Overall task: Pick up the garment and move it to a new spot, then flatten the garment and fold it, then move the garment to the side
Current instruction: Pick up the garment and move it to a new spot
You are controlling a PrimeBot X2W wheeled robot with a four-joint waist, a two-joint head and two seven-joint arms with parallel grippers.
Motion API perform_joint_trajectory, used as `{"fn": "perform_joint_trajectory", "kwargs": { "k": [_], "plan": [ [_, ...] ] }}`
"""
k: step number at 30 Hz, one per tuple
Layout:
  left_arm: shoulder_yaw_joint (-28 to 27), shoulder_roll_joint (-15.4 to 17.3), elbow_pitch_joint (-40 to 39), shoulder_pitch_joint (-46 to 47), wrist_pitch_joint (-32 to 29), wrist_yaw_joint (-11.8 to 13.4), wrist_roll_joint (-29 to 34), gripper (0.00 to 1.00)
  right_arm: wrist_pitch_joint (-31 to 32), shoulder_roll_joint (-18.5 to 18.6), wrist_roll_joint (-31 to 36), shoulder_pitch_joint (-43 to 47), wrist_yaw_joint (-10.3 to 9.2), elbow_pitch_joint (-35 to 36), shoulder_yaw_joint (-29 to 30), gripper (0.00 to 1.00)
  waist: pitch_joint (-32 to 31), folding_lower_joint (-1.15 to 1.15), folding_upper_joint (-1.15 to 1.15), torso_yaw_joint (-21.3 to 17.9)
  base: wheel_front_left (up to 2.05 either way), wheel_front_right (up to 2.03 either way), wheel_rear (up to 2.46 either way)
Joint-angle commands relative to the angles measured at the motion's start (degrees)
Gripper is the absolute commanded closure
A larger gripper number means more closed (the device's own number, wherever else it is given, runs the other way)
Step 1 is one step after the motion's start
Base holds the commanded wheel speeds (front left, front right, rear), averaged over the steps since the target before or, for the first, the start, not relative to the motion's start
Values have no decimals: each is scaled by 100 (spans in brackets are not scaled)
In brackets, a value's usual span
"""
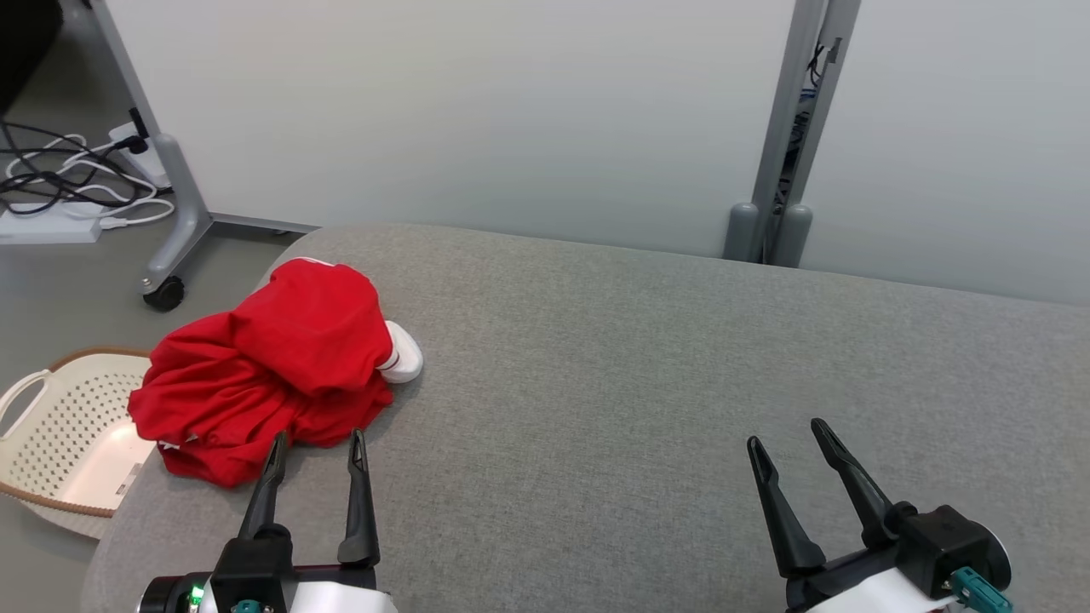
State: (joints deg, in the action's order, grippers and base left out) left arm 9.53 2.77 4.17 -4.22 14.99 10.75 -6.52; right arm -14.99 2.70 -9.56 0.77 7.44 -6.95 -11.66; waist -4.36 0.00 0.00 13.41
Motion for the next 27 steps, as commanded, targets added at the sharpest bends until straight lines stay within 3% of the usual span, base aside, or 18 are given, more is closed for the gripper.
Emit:
{"fn": "perform_joint_trajectory", "kwargs": {
  "k": [1,18,27],
  "plan": [
    [-46,21,-33,-8,24,47,27,0,-35,37,27,70,8,-11,-10,0,-3,0,0,139,0,0,0],
    [-86,21,-60,-52,24,-28,92,0,-35,37,-8,123,8,0,-119,0,2,0,0,957,0,0,0],
    [-119,21,-68,-85,24,-27,63,0,-35,36,-49,176,8,-25,-170,0,-19,0,0,1124,0,0,0]
  ]
}}
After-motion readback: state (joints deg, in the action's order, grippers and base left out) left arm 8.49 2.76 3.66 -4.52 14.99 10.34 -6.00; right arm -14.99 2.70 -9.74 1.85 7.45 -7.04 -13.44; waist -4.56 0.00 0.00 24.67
